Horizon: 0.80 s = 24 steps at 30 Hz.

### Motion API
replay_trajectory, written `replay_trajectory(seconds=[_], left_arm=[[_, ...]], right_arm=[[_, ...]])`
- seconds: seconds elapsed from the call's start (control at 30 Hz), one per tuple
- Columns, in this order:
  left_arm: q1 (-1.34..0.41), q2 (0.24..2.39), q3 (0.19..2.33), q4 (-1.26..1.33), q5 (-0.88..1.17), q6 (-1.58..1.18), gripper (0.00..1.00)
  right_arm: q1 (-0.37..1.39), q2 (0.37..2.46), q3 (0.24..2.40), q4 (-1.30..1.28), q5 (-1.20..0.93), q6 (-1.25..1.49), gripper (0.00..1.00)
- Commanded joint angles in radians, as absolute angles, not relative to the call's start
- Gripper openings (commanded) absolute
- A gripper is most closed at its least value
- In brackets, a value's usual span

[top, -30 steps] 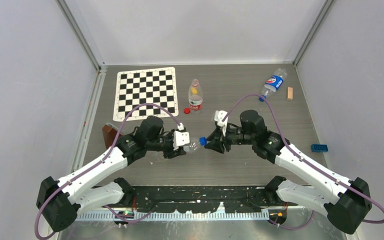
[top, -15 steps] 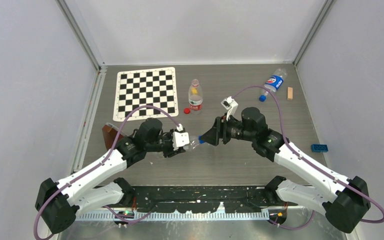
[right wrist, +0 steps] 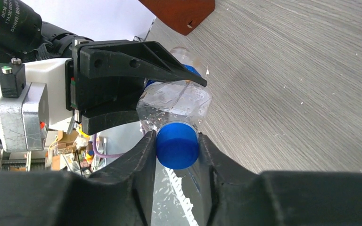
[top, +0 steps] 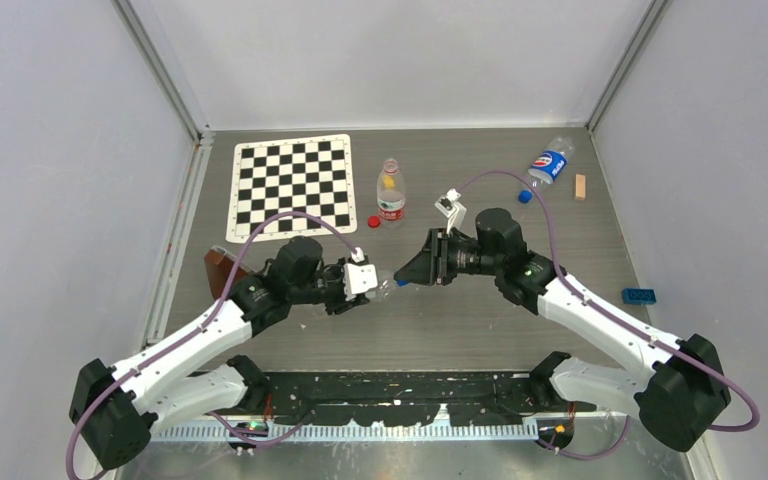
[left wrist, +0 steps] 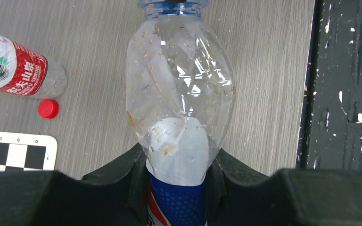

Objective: Unscrew the bottle caps
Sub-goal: Unscrew the bottle cap from the plastic bottle.

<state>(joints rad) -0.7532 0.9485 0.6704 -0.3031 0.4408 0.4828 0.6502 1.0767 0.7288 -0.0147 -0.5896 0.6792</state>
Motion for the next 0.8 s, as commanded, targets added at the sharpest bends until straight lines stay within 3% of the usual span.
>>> replay_trajectory(seconds=[0.0,0.03,0.1,0.17,0.5,0.77], left_arm=[[-0.758,0.923,0.671,-0.248,0.448,0.485,0.0],[-0.758,0.923,0.67,-0.248,0.447,0.485,0.0],[-0.758,0.92,0.669,-0.251,0.443,0.483,0.0],[-0.758,0.918,0.67,-0.254,0.438,0.48,0.0],[-0.758,0.958,0.71,-0.286,0.513,0.439,0.0],[-0.758,0.974,0.724,-0.296,0.59,0.442,0.0]], right_arm=[[0.647,1.093,0.761,0.061,-0.648,0.698,0.3],[0.647,1.095,0.761,0.062,-0.644,0.696,0.18],[0.646,1.094,0.761,0.055,-0.645,0.684,0.06],[0.643,1.09,0.764,0.04,-0.656,0.66,0.01],[0.643,0.899,0.623,0.266,-0.771,0.261,0.0],[0.644,0.812,0.654,0.125,-0.886,-0.076,0.0]])
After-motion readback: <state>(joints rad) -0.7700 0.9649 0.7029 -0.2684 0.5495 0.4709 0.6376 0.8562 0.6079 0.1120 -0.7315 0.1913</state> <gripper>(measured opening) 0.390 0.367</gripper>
